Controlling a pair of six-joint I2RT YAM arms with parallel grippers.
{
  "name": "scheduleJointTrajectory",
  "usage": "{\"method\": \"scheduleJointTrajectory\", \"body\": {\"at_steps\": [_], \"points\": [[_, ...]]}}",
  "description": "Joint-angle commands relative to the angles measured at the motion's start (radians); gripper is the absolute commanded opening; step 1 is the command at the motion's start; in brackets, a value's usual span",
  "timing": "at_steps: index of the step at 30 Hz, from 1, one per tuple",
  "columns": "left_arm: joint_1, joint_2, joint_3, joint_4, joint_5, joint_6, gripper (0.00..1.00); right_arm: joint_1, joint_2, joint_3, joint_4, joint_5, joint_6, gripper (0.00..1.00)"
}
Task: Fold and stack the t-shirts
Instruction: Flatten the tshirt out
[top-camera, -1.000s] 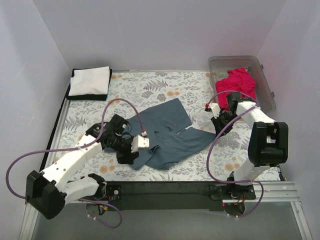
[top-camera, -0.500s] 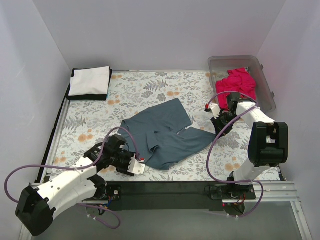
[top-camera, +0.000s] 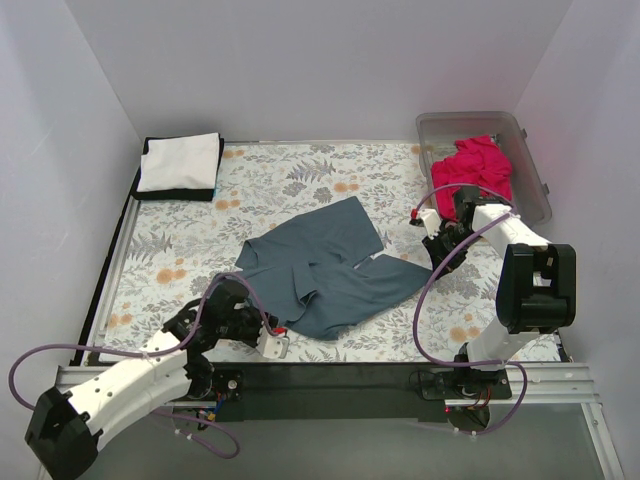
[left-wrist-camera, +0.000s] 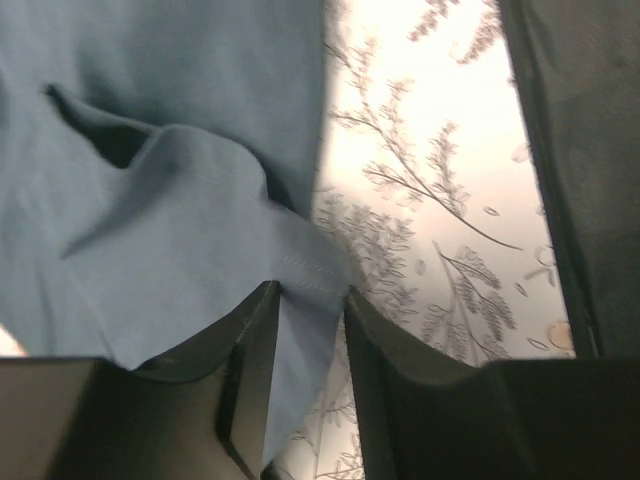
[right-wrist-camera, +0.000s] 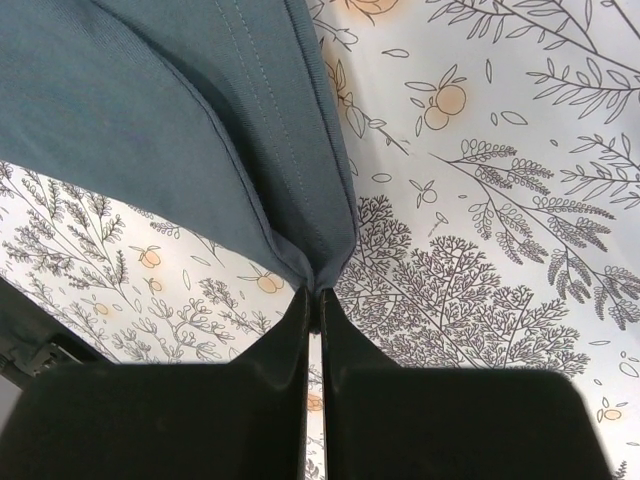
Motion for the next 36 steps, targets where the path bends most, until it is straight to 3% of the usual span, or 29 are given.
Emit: {"method": "scheduleJointTrajectory", "body": {"at_steps": [1,6,12,14,16,18,21,24,27,36], "points": [[-0.006,-0.034,0.009,0.083,0.01,-0.092,0.25,-0.001,-0.012,-0.021,-0.036,-0.003,-0.003,0.01],[-0.006,-0.01,0.101,0.042,0.051,-0.247,0.03,0.003,-0.015,-0.027,-0.033,-0.002,-0.002,0.01],[0.033,0.062,0.195,-0.006,-0.016,-0.4,0.0,0.059,-0.049,-0.025,-0.033,-0.013,0.009,0.04],[0.078,0.098,0.248,-0.044,0.01,-0.409,0.0,0.057,-0.079,-0.013,-0.034,-0.008,0.005,0.22],[0.174,0.147,0.284,-0.052,0.022,-0.413,0.0,0.048,-0.098,0.004,-0.038,0.013,-0.02,0.57],[0.332,0.185,0.353,-0.075,0.068,-0.387,0.0,0.016,-0.096,0.021,-0.039,0.021,-0.034,0.7],[0.493,0.265,0.457,-0.104,0.135,-0.371,0.0,-0.012,-0.069,0.064,-0.059,0.009,-0.052,0.67],[0.593,0.337,0.523,-0.136,0.191,-0.374,0.0,-0.01,-0.044,0.098,-0.076,-0.037,-0.049,0.54],[0.662,0.394,0.572,-0.156,0.232,-0.365,0.0,-0.006,-0.013,0.108,-0.087,-0.042,-0.061,0.52],[0.673,0.457,0.583,-0.168,0.226,-0.363,0.0,-0.006,0.014,0.047,-0.071,0.036,-0.271,0.51]]}}
